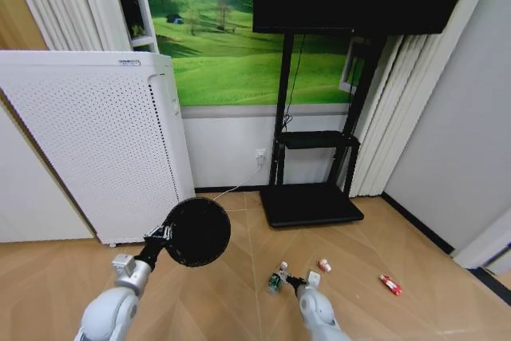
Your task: Pick up the trash bin and place the garbage on the floor into it.
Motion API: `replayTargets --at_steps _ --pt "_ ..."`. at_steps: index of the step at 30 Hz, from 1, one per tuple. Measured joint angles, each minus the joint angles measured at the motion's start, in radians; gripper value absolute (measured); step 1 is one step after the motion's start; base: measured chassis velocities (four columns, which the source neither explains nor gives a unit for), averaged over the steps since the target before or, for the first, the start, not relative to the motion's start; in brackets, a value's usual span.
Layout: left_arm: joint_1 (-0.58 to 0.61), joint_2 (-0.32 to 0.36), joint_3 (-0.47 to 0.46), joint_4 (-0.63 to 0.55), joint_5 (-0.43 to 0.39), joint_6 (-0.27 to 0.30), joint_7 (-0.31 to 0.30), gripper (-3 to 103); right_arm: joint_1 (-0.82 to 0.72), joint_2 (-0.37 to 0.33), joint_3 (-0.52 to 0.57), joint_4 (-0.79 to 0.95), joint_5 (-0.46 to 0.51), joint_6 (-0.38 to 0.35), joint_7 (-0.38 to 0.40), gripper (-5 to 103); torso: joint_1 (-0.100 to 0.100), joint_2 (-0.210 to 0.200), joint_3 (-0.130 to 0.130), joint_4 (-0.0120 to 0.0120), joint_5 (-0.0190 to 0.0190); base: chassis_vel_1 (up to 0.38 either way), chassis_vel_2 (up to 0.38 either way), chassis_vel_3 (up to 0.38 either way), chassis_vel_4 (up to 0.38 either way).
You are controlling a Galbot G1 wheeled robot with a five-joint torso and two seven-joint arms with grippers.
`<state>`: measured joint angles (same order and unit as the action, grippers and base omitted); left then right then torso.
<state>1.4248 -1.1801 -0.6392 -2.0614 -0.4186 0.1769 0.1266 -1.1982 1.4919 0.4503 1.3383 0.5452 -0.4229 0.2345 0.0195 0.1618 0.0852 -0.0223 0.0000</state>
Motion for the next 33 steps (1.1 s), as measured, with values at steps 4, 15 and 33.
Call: replayTargets --at_steps 4,15,33 --pt "-0.036 0.026 0.052 0.014 -0.008 0.004 -0.004 3 0.028 0.011 -0.005 -0.050 -0.016 -0.006 0.014 100 0.000 0.000 0.000 0.0001 -0.0002 0.000 0.000 0.000 0.000" --pt "-0.097 0.015 0.140 0.056 0.017 0.002 -0.006 3 0.076 0.053 -0.021 -0.152 -0.046 -0.005 0.028 100 0.000 0.000 0.000 0.0001 -0.0001 0.000 0.000 0.000 0.000" --pt "-0.104 0.007 0.148 0.060 0.022 -0.003 -0.001 3 0.160 0.118 -0.019 -0.318 -0.086 0.060 0.050 100 0.000 0.000 0.000 0.0001 -0.0001 0.000 0.000 0.000 0.000"
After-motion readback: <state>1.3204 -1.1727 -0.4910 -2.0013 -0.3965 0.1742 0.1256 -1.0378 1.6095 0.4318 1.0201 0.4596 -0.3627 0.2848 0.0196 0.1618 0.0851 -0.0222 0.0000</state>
